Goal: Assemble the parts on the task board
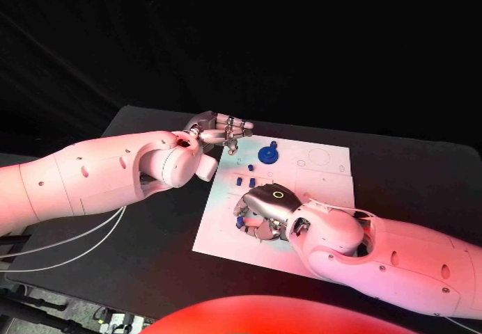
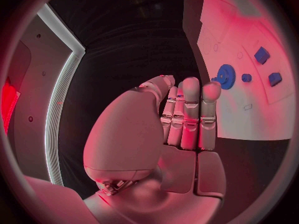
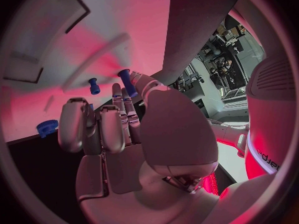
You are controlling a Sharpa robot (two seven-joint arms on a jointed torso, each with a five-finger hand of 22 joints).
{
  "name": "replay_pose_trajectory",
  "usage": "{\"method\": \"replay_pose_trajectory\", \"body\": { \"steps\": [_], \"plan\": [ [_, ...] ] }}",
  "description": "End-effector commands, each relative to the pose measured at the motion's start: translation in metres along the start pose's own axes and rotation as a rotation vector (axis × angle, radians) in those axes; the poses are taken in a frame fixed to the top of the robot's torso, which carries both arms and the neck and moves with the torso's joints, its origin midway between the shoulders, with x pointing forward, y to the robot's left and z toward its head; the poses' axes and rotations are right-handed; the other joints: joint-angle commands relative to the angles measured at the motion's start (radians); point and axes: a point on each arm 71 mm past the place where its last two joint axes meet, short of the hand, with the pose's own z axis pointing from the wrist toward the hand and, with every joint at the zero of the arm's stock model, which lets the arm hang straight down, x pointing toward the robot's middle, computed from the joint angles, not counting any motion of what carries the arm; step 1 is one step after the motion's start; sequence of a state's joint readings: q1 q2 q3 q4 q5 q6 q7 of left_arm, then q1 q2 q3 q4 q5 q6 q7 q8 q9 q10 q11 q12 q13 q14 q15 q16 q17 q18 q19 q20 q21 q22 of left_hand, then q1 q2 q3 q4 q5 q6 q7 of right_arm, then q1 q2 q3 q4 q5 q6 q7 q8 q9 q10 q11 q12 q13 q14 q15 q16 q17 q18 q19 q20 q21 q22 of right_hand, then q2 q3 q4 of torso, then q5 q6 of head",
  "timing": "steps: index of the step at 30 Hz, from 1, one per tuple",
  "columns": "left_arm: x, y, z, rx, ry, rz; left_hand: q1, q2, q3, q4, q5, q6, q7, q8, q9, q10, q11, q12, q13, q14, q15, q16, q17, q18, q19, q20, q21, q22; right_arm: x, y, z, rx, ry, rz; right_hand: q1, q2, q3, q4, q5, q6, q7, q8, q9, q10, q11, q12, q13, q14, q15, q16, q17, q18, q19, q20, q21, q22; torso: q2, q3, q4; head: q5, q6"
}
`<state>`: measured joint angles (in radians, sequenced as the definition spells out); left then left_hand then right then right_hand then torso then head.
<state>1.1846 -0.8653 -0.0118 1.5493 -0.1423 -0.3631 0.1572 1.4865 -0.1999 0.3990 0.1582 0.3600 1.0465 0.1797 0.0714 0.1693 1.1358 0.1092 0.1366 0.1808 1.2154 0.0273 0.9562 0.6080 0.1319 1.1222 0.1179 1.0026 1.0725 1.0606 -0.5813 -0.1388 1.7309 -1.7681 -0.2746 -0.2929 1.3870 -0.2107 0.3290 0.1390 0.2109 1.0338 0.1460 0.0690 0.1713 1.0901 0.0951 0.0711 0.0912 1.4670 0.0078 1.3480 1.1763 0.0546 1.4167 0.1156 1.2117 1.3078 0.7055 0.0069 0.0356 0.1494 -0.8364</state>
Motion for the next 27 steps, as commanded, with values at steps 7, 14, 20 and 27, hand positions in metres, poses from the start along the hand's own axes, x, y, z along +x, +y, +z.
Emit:
{"method": "replay_pose_trajectory", "body": {
  "steps": [7,14,20,27],
  "plan": [
    [0.001,-0.001,-0.001,0.005,0.015,-0.002,-0.001,0.012,-0.001,-0.006,-0.003,-0.007,0.002,0.000,-0.001,-0.005,0.000,0.005,0.001,-0.007,0.001,-0.004,-0.001,0.018,-0.006,0.002,-0.004,-0.001,-0.017,-0.004,-0.021,-0.007,-0.129,0.047,0.034,0.025,-0.221,0.041,-0.019,-0.078,-0.027,-0.002,-0.010,-0.108,0.017,0.063,-0.004,-0.011,0.019,-0.047,-0.079,0.037,-0.042,0.013,-0.117,0.123,-0.001,0.0001,-0.0015,-0.007,0.005],
    [0.000,-0.001,-0.001,0.005,0.014,-0.001,-0.001,0.012,-0.001,-0.006,-0.003,-0.007,0.002,0.000,-0.001,-0.005,0.000,0.005,0.001,-0.007,0.001,-0.004,-0.001,0.018,-0.006,0.002,-0.004,-0.001,-0.044,-0.028,-0.049,0.059,-0.179,0.180,0.055,0.058,-0.236,0.065,-0.007,-0.031,0.014,0.021,0.002,-0.011,0.000,0.156,0.019,0.005,0.005,-0.031,-0.058,0.027,-0.012,0.003,-0.067,0.138,-0.003,-0.0007,-0.0008,-0.038,0.017],
    [-0.003,0.000,-0.003,0.004,0.009,0.000,-0.001,0.013,-0.001,-0.006,-0.003,-0.007,0.002,0.000,-0.002,-0.006,0.000,0.006,0.001,-0.008,0.001,-0.006,-0.004,0.018,-0.006,0.002,-0.004,-0.001,-0.064,-0.086,-0.098,0.293,-0.151,0.354,0.008,0.073,-0.253,0.103,0.016,0.083,-0.046,0.072,0.027,0.264,-0.076,0.335,0.122,0.035,-0.054,0.018,0.019,0.002,0.051,-0.045,0.075,0.183,-0.009,-0.0041,-0.0082,-0.107,0.035],
    [-0.006,0.002,-0.005,0.000,0.002,0.001,-0.001,0.013,-0.002,-0.006,-0.004,-0.008,0.002,0.000,-0.002,-0.007,0.001,0.006,0.001,-0.008,0.001,-0.005,-0.004,0.018,-0.006,0.002,-0.004,-0.001,-0.055,-0.118,-0.146,0.474,-0.145,0.355,-0.030,0.072,-0.324,0.133,0.076,0.118,-0.070,0.077,0.062,0.316,-0.100,0.981,0.850,0.066,-0.077,0.114,0.180,-0.025,0.100,-0.074,0.207,0.224,-0.016,-0.0041,-0.0156,-0.154,0.041]
  ]
}}
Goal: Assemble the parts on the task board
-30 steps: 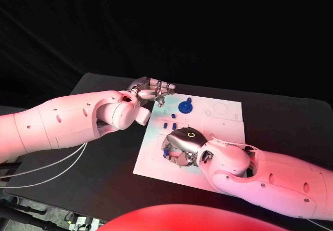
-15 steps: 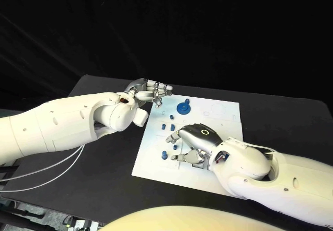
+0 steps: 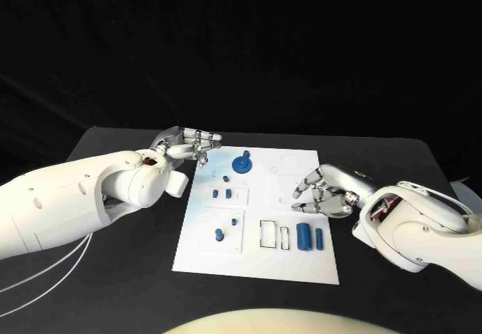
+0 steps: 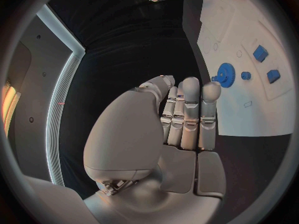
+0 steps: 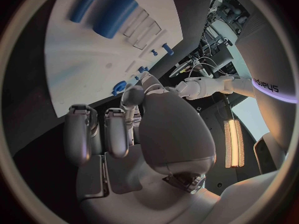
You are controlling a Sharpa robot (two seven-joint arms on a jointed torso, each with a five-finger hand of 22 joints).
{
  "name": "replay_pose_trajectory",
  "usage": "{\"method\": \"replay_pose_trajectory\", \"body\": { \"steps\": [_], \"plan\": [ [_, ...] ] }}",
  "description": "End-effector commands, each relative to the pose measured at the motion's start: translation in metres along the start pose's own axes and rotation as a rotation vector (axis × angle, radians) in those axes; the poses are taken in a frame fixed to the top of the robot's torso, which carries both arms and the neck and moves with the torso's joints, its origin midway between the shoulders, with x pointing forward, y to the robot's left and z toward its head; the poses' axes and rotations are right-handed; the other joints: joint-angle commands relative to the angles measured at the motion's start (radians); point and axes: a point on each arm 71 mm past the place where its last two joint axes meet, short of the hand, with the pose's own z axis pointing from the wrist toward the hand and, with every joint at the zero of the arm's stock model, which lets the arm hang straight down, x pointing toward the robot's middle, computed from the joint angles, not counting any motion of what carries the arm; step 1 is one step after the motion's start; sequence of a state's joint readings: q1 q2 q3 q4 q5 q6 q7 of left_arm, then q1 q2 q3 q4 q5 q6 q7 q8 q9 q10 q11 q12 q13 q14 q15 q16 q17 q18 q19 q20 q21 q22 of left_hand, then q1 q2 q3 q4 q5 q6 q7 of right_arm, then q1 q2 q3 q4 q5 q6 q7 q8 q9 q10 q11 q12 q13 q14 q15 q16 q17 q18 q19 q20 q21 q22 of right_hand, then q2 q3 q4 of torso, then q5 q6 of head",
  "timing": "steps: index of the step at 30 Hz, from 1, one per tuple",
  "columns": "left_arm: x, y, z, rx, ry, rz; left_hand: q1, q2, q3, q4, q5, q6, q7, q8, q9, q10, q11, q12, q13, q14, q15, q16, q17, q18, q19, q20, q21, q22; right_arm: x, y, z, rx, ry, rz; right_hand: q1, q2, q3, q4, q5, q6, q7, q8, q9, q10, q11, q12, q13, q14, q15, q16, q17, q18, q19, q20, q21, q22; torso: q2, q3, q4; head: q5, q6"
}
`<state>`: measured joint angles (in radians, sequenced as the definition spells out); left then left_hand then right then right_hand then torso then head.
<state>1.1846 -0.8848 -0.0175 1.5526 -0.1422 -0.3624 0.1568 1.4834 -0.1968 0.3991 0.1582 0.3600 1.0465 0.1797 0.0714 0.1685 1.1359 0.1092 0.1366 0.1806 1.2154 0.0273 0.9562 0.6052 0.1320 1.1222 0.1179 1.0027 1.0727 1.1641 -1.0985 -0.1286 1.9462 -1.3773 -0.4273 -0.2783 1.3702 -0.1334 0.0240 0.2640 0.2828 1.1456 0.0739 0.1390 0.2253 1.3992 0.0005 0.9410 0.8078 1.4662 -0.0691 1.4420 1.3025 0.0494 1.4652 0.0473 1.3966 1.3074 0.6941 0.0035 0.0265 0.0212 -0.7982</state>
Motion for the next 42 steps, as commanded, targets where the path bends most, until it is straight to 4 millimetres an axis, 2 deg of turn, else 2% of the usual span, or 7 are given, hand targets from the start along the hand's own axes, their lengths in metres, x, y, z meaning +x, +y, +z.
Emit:
{"method": "replay_pose_trajectory", "body": {
  "steps": [1,8,13,16,27,39,42],
  "plan": [
    [0.001,-0.001,-0.001,0.007,0.015,-0.004,0.002,0.010,-0.002,-0.006,-0.004,-0.008,0.002,0.000,-0.001,-0.007,0.001,0.006,0.002,-0.008,0.001,-0.005,-0.001,0.018,-0.006,0.002,-0.004,-0.001,0.007,-0.012,-0.013,0.099,0.012,0.046,-0.018,-0.008,-0.030,0.012,0.012,0.005,0.000,0.007,0.013,0.007,-0.004,0.150,0.179,0.068,0.000,0.027,0.067,-0.021,0.054,-0.004,0.030,0.226,-0.006,-0.0001,-0.0078,-0.031,0.002],
    [0.000,0.001,-0.002,0.005,0.012,-0.003,0.000,0.010,-0.002,-0.005,-0.004,-0.008,0.003,0.000,-0.001,-0.007,0.001,0.006,0.002,-0.008,0.002,-0.006,-0.001,0.018,-0.005,0.002,-0.005,-0.001,0.016,-0.023,-0.033,0.168,0.005,-0.032,-0.078,-0.005,-0.110,0.024,0.091,-0.001,0.001,0.020,0.048,0.014,-0.003,0.294,0.364,0.074,0.003,0.052,0.112,-0.025,0.062,-0.003,0.056,0.232,-0.009,0.0029,-0.0174,-0.049,-0.006],
    [0.001,0.001,-0.001,0.004,0.015,-0.004,0.000,0.010,-0.002,-0.005,-0.004,-0.008,0.003,0.000,-0.001,-0.007,0.001,0.006,0.002,-0.008,0.002,-0.006,-0.001,0.018,-0.005,0.002,-0.005,-0.001,0.022,-0.024,-0.037,0.193,0.011,-0.065,-0.098,0.005,-0.138,0.027,0.094,-0.002,-0.001,0.027,0.060,0.013,-0.004,0.308,0.387,0.075,0.002,0.055,0.119,-0.026,0.063,-0.003,0.061,0.233,-0.009,0.0025,-0.0175,-0.056,-0.010],
    [0.000,0.001,-0.002,0.004,0.015,-0.004,0.000,0.010,-0.002,-0.005,-0.004,-0.008,0.003,0.000,-0.001,-0.007,0.001,0.006,0.002,-0.008,0.002,-0.006,-0.001,0.018,-0.005,0.002,-0.005,-0.001,0.027,-0.024,-0.037,0.205,0.019,-0.076,-0.106,0.009,-0.148,0.028,0.098,-0.002,-0.002,0.029,0.064,0.013,-0.005,0.312,0.396,0.076,0.002,0.057,0.123,-0.027,0.063,-0.003,0.063,0.234,-0.008,0.0037,-0.0165,-0.055,-0.015],
    [-0.001,0.002,-0.003,0.001,0.013,-0.004,0.000,0.010,-0.002,-0.005,-0.004,-0.008,0.003,0.000,-0.001,-0.007,0.001,0.006,0.002,-0.008,0.002,-0.006,-0.001,0.018,-0.005,0.002,-0.005,-0.001,0.044,-0.024,-0.035,0.232,0.062,-0.089,-0.122,0.019,-0.164,0.029,0.111,0.000,-0.004,0.035,0.075,0.026,-0.006,0.343,0.437,0.078,0.001,0.064,0.136,-0.028,0.065,-0.004,0.069,0.235,-0.008,0.0019,-0.0170,-0.054,-0.029],
    [-0.002,0.002,-0.003,-0.001,0.016,-0.004,-0.003,0.011,-0.004,-0.004,-0.004,-0.008,0.003,0.001,-0.002,-0.008,0.001,0.008,0.002,-0.008,0.002,-0.005,-0.002,0.018,-0.006,0.003,-0.006,-0.003,0.057,-0.020,-0.027,0.225,0.082,-0.089,-0.135,0.024,-0.174,0.029,0.114,-0.003,-0.005,0.037,0.080,0.028,-0.006,0.349,0.447,0.078,0.001,0.065,0.139,-0.027,0.065,-0.004,0.068,0.235,-0.008,0.0026,-0.0169,-0.053,-0.032],
    [-0.002,0.002,-0.003,-0.001,0.015,-0.004,-0.004,0.011,-0.004,-0.003,-0.004,-0.008,0.003,0.001,-0.002,-0.009,0.001,0.008,0.002,-0.007,0.002,-0.005,-0.002,0.018,-0.005,0.003,-0.006,-0.003,0.062,-0.020,-0.025,0.225,0.092,-0.091,-0.152,0.027,-0.182,0.030,0.115,-0.005,-0.005,0.038,0.084,0.026,-0.006,0.348,0.450,0.077,0.001,0.063,0.135,-0.026,0.061,-0.004,0.059,0.232,-0.009,0.0015,-0.0169,-0.053,-0.032]
  ]
}}
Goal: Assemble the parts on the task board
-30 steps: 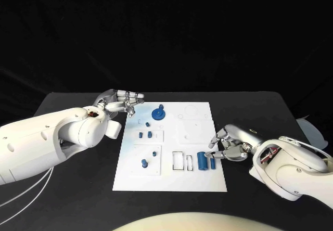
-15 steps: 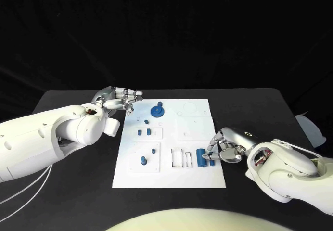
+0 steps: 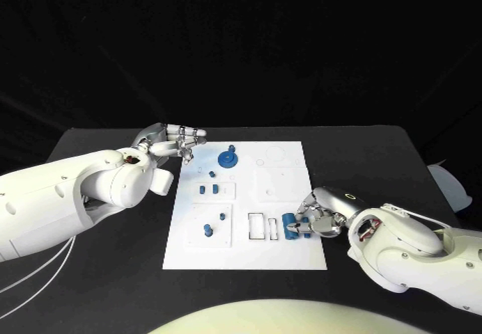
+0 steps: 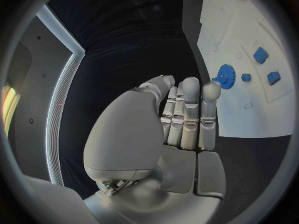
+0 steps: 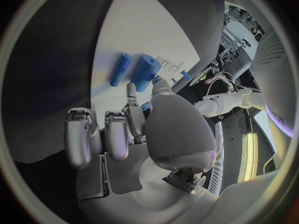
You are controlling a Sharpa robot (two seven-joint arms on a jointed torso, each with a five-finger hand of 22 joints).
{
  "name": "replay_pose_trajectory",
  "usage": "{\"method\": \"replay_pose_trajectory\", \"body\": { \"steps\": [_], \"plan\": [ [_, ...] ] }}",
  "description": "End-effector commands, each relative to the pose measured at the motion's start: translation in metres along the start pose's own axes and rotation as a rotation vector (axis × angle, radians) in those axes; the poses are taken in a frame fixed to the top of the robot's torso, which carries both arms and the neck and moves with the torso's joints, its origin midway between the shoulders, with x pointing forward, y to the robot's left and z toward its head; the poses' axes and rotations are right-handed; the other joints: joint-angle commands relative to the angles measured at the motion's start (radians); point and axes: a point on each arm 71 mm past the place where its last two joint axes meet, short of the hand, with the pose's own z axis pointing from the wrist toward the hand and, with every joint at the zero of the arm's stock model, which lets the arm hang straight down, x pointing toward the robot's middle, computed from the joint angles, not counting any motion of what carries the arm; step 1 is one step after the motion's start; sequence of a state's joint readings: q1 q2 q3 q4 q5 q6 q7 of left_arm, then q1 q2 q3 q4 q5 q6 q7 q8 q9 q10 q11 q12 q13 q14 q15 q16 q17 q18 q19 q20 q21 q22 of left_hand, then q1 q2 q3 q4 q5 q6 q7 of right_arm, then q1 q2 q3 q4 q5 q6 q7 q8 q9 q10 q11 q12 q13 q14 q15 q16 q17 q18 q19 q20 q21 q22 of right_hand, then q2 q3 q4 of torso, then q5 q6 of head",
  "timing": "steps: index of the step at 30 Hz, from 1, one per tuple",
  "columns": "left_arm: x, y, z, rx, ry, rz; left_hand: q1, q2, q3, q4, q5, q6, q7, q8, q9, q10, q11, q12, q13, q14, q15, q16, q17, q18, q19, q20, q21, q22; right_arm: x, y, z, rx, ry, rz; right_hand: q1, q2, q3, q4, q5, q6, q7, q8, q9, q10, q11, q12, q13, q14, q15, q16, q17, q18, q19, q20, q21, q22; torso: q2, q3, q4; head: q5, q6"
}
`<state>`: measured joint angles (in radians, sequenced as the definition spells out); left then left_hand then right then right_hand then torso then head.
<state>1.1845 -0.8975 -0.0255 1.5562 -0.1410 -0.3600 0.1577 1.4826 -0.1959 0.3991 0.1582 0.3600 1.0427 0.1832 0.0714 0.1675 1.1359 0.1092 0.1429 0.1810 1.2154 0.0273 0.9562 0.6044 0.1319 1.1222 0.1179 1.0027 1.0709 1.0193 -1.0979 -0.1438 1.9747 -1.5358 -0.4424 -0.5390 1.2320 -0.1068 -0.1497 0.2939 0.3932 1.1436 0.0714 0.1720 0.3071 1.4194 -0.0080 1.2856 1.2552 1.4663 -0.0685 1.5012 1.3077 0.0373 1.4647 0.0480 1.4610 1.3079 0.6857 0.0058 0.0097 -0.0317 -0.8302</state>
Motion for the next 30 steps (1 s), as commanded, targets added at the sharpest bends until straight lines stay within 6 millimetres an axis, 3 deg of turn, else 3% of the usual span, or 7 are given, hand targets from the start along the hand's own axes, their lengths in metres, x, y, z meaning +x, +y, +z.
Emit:
{"method": "replay_pose_trajectory", "body": {
  "steps": [1,21,26,30],
  "plan": [
    [0.003,-0.001,0.000,0.007,0.021,-0.007,-0.003,0.010,-0.004,-0.003,-0.004,-0.005,-0.001,0.001,-0.001,-0.009,0.001,0.002,0.002,-0.007,0.002,-0.005,-0.001,0.018,-0.005,0.003,-0.006,-0.001,0.004,0.000,0.002,0.006,0.013,-0.029,-0.017,0.001,-0.010,0.000,0.005,-0.003,-0.002,0.006,0.003,0.006,0.002,0.004,0.003,0.077,0.000,0.004,0.130,-0.014,0.062,-0.005,-0.005,0.232,-0.001,-0.0011,-0.0002,0.000,0.000],
    [0.002,-0.001,-0.002,0.005,0.023,-0.007,-0.005,0.011,-0.005,-0.002,-0.004,-0.005,-0.001,0.001,-0.001,-0.009,0.001,0.002,0.002,-0.007,0.002,-0.005,0.000,0.018,-0.005,0.003,-0.007,-0.001,0.024,0.005,0.009,0.004,0.051,-0.031,-0.032,0.012,-0.014,-0.002,0.008,0.000,-0.005,0.012,0.012,0.005,0.001,0.005,0.011,0.077,0.000,0.004,0.131,-0.012,0.059,-0.005,-0.012,0.230,0.001,-0.0007,-0.0003,0.002,0.004],
    [0.002,-0.001,-0.002,0.005,0.023,-0.007,-0.005,0.011,-0.005,-0.002,-0.004,-0.005,-0.001,0.001,-0.001,-0.009,0.001,0.002,0.002,-0.007,0.002,-0.005,0.000,0.018,-0.005,0.003,-0.007,-0.001,0.023,0.006,0.010,0.002,0.033,-0.025,-0.010,0.024,-0.008,-0.004,0.023,0.003,-0.007,0.018,0.020,0.006,-0.002,0.008,0.019,0.077,-0.002,0.005,0.135,-0.013,0.060,-0.006,-0.008,0.231,0.000,-0.0001,-0.0010,0.004,0.004],
    [0.002,-0.001,-0.002,0.005,0.022,-0.007,-0.005,0.011,-0.005,-0.002,-0.004,-0.005,-0.001,0.001,-0.001,-0.009,0.001,0.002,0.002,-0.007,0.002,-0.005,0.000,0.018,-0.005,0.003,-0.007,-0.001,0.020,0.007,0.007,-0.001,-0.002,-0.007,0.015,0.034,-0.005,-0.006,0.061,0.010,-0.012,0.028,0.029,0.012,-0.006,0.017,0.034,0.080,-0.006,0.012,0.147,-0.015,0.065,-0.009,0.005,0.234,0.000,0.0007,-0.0010,0.003,0.003]
  ]
}}
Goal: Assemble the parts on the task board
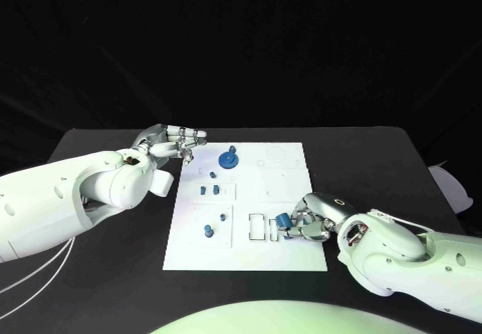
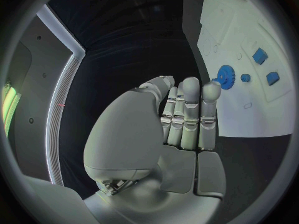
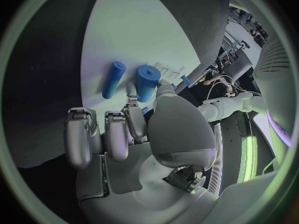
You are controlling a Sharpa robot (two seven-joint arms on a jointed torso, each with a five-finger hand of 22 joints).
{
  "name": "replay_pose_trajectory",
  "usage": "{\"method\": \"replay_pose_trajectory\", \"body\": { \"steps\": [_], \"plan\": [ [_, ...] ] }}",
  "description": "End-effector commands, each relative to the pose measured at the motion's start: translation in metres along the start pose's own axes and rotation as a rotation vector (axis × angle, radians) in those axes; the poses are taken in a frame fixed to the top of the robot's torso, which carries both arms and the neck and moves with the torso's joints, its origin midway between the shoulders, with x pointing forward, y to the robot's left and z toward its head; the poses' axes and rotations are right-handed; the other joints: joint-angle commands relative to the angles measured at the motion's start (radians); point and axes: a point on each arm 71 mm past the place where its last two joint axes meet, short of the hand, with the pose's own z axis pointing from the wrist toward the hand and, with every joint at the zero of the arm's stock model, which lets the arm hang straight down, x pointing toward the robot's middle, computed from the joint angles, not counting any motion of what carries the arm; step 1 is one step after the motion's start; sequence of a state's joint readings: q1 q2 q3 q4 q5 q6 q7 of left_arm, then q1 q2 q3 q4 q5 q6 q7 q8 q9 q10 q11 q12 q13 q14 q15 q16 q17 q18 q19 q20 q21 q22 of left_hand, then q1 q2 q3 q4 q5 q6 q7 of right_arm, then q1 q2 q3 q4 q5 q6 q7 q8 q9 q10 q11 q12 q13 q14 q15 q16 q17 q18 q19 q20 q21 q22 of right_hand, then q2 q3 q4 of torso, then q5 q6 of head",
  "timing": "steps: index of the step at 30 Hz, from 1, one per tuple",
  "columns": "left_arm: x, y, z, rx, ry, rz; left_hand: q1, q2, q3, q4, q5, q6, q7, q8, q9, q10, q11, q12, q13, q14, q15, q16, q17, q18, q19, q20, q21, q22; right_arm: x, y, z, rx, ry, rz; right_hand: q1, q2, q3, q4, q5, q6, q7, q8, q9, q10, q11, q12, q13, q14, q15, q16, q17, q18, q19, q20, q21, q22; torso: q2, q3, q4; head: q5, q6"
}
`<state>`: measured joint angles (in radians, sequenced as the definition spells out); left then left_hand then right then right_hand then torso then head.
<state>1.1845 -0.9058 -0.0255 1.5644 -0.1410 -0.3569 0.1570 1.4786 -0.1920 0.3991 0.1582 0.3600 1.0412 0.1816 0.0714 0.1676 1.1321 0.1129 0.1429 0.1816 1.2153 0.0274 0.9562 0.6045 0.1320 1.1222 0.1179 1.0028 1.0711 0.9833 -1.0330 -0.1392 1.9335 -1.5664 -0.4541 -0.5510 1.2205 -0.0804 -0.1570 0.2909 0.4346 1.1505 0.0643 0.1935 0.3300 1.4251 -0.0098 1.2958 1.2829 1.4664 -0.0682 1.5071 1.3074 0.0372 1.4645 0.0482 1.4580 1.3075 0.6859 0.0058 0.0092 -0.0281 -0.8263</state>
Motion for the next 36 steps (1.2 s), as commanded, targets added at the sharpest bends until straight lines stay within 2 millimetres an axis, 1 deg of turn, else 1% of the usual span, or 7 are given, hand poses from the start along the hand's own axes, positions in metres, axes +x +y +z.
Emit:
{"method": "replay_pose_trajectory", "body": {
  "steps": [1,10,16,20,27,31,36],
  "plan": [
    [0.002,-0.001,0.000,0.006,0.018,-0.006,-0.001,0.007,-0.005,-0.002,-0.004,-0.003,0.001,0.001,-0.002,-0.005,-0.002,0.002,0.001,-0.007,0.002,-0.005,-0.001,0.018,-0.005,0.003,-0.007,-0.001,0.001,-0.001,-0.003,0.014,-0.019,0.005,0.030,0.009,0.002,-0.003,0.027,0.004,-0.006,0.009,0.008,0.007,-0.005,0.008,0.007,0.080,-0.007,0.006,0.149,-0.016,0.066,-0.009,0.010,0.235,0.000,0.0008,-0.0006,0.000,-0.001],
    [0.002,-0.001,0.000,0.006,0.019,-0.006,-0.001,0.007,-0.005,-0.002,-0.004,-0.003,0.001,0.001,-0.002,-0.005,-0.002,0.002,0.001,-0.007,0.002,-0.005,-0.001,0.018,-0.005,0.003,-0.007,-0.001,-0.015,0.016,-0.012,-0.026,-0.091,0.074,0.039,0.011,-0.002,-0.002,0.058,0.009,-0.009,0.016,0.015,0.010,-0.008,0.009,0.013,0.082,-0.009,0.012,0.159,-0.018,0.070,-0.012,0.021,0.238,0.000,0.0005,-0.0003,0.000,0.002],
    [0.003,-0.001,0.000,0.007,0.020,-0.007,-0.001,0.007,-0.005,-0.002,-0.004,-0.003,0.001,0.001,-0.002,-0.005,-0.002,0.002,0.001,-0.007,0.002,-0.005,-0.001,0.018,-0.005,0.003,-0.007,-0.001,-0.024,0.026,-0.010,-0.054,-0.091,0.087,0.038,0.011,-0.003,-0.001,0.060,0.009,-0.009,0.017,0.016,0.010,-0.008,0.009,0.013,0.082,-0.009,0.011,0.158,-0.018,0.069,-0.012,0.019,0.238,-0.001,-0.0020,0.0016,-0.001,0.003],
    [0.003,-0.001,0.000,0.007,0.022,-0.007,-0.001,0.007,-0.005,-0.002,-0.004,-0.003,0.001,0.001,-0.002,-0.005,-0.002,0.002,0.001,-0.007,0.002,-0.005,-0.001,0.018,-0.005,0.003,-0.007,-0.001,-0.020,0.033,-0.006,-0.069,-0.055,0.094,0.037,0.012,-0.004,0.000,0.063,0.009,-0.009,0.017,0.017,0.011,-0.008,0.009,0.014,0.082,-0.009,0.012,0.160,-0.018,0.070,-0.012,0.020,0.238,0.000,-0.0006,0.0015,0.001,0.004],
    [0.004,-0.001,0.000,0.007,0.025,-0.007,-0.001,0.007,-0.005,-0.002,-0.004,-0.003,0.001,0.001,-0.002,-0.005,-0.002,0.002,0.001,-0.007,0.002,-0.005,-0.001,0.018,-0.005,0.003,-0.007,-0.001,-0.009,0.048,0.005,-0.093,0.013,0.101,0.025,0.020,-0.008,0.002,0.063,0.009,-0.010,0.020,0.020,0.011,-0.008,0.007,0.015,0.082,-0.010,0.012,0.160,-0.017,0.068,-0.013,0.018,0.237,0.000,-0.0009,0.0026,0.004,0.003],
    [0.005,-0.001,0.000,0.007,0.026,-0.008,-0.001,0.007,-0.005,-0.002,-0.004,-0.003,0.001,0.001,-0.002,-0.005,-0.002,0.002,0.001,-0.007,0.002,-0.005,-0.001,0.018,-0.005,0.003,-0.007,-0.001,-0.004,0.051,0.010,-0.083,0.044,0.101,0.001,0.015,-0.024,0.002,0.055,0.021,-0.016,0.032,0.030,0.009,-0.013,-0.001,0.011,0.082,-0.013,0.012,0.160,-0.017,0.068,-0.015,0.018,0.237,0.000,-0.0016,0.0018,0.005,0.004],
    [0.005,-0.002,0.000,0.007,0.027,-0.008,-0.001,0.007,-0.005,-0.002,-0.004,-0.003,0.001,0.001,-0.002,-0.005,-0.002,0.002,0.001,-0.007,0.002,-0.005,-0.001,0.018,-0.005,0.003,-0.007,-0.001,0.000,0.052,0.013,-0.068,0.072,0.103,-0.021,0.016,-0.033,0.003,0.041,0.023,-0.018,0.038,0.038,0.010,-0.015,-0.006,0.010,0.082,-0.015,0.011,0.160,-0.017,0.068,-0.017,0.018,0.237,0.001,-0.0005,-0.0006,0.010,0.002]
  ]
}}
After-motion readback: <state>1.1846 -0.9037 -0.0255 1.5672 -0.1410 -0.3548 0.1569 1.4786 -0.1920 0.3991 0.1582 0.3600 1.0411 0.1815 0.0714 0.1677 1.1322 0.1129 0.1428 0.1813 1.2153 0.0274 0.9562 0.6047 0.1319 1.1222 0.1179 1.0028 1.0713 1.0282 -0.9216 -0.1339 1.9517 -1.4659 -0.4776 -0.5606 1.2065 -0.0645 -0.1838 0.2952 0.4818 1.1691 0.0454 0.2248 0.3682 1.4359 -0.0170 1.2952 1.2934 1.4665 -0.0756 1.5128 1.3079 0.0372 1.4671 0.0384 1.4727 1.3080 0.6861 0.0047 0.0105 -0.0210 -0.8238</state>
